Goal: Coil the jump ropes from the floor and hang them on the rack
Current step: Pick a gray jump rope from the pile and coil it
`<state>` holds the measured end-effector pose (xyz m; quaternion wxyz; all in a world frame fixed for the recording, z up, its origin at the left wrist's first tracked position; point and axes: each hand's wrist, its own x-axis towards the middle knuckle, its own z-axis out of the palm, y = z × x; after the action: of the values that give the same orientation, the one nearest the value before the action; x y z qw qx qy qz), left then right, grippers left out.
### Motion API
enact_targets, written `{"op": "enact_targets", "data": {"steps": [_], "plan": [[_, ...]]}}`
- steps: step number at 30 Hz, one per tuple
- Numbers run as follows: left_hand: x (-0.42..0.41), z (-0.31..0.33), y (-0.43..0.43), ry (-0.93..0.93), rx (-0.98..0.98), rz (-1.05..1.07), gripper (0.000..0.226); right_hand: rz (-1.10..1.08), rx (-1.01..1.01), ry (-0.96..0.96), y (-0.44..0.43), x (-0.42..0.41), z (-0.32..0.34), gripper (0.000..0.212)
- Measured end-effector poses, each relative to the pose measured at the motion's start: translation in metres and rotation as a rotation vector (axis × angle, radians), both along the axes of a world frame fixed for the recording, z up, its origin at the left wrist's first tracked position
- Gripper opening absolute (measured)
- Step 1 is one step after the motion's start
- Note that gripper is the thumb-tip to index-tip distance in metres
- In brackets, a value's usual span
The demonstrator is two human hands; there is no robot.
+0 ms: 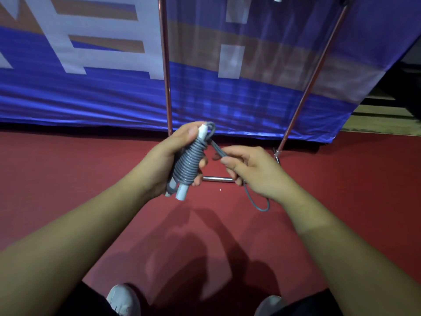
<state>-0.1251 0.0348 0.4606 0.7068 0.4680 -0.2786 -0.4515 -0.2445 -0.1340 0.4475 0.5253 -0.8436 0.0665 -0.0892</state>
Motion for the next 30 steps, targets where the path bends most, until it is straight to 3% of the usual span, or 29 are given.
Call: {"op": "enact_targets", "data": {"steps": [4, 10, 16, 21, 24, 28, 30], "plan": [[-0.004, 0.006, 0.001, 0.198, -0.052, -0.165, 0.041, 0.002, 0.010, 0.055, 0.000, 0.002, -0.001, 0.021], [0.007, 0.011, 0.000, 0.197, 0.016, -0.029, 0.035, -0.047, -0.085, 0.069, -0.009, -0.002, -0.001, 0.018], [0.017, 0.003, 0.003, -0.180, 0.212, 0.192, 0.037, -0.064, -0.269, 0.060, -0.010, -0.007, 0.004, 0.011], [0.021, -0.003, 0.003, -0.683, 0.461, 0.313, 0.025, -0.064, -0.445, 0.028, -0.004, -0.009, 0.018, 0.008], [0.024, -0.015, 0.004, -1.045, 0.631, 0.243, 0.040, -0.003, -0.527, 0.066, 0.006, -0.008, 0.022, 0.007], [0.023, -0.021, 0.001, -1.021, 0.640, 0.258, 0.029, -0.007, -0.448, 0.033, 0.005, -0.009, 0.025, 0.012], [0.022, -0.025, 0.001, -1.180, 0.739, 0.257, 0.040, 0.001, -0.422, 0.033, 0.006, -0.011, 0.025, 0.014]]}}
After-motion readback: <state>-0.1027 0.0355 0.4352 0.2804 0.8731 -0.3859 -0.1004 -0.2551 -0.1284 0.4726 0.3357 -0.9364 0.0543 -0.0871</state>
